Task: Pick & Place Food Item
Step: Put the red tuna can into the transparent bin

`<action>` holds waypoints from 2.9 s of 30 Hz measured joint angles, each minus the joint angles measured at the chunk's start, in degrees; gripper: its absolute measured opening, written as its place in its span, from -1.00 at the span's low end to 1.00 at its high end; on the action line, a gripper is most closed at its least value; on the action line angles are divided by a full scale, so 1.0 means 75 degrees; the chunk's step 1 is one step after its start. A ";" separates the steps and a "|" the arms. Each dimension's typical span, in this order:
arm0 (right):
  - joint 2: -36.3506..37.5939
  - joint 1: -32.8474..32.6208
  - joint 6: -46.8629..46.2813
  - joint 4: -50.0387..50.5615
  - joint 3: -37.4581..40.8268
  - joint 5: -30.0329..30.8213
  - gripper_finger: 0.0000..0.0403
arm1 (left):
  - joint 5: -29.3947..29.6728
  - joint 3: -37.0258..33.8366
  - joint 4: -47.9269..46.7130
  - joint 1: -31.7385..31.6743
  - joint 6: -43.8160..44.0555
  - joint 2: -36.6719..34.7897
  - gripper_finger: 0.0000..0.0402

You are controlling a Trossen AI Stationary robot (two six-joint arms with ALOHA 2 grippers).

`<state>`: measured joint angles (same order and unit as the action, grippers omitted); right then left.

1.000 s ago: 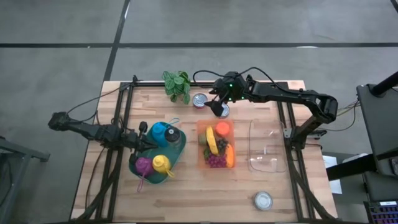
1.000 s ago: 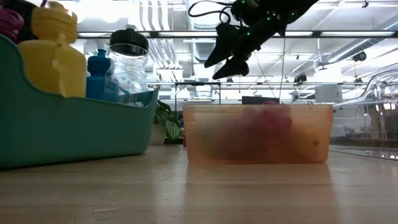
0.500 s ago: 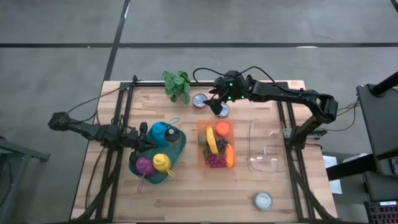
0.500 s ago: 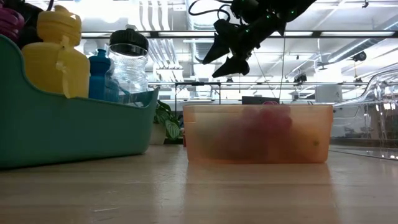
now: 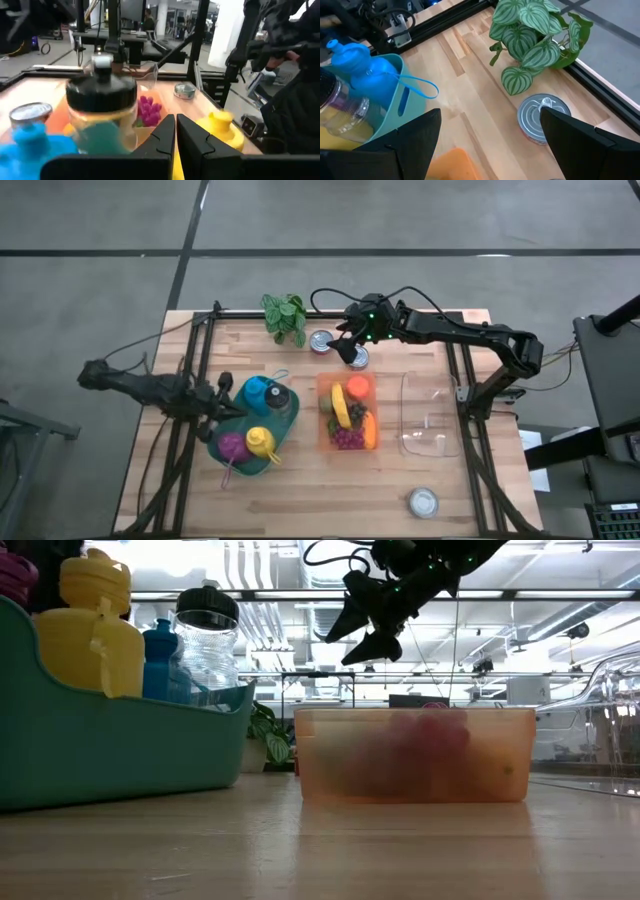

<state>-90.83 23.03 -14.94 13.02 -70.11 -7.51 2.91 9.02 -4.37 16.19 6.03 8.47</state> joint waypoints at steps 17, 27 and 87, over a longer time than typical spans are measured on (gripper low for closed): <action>-0.0003 0.0000 0.0420 -0.0007 0.0000 0.0055 0.68 | 0.1418 0.4768 -0.1365 -0.0003 0.0550 0.1522 -0.89; -0.0003 0.0000 0.0390 -0.0004 0.0000 0.0425 0.68 | 0.3339 0.6541 -0.2815 -0.0003 0.1535 0.2098 -0.89; -0.0006 -0.0131 0.0952 -0.0596 0.0006 0.0201 0.67 | -0.6191 0.7899 -0.2512 -0.8171 0.2441 0.9282 -0.89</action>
<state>-90.87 22.04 -7.80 8.55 -70.06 -6.00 -43.52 68.27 -23.21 -45.10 24.34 78.08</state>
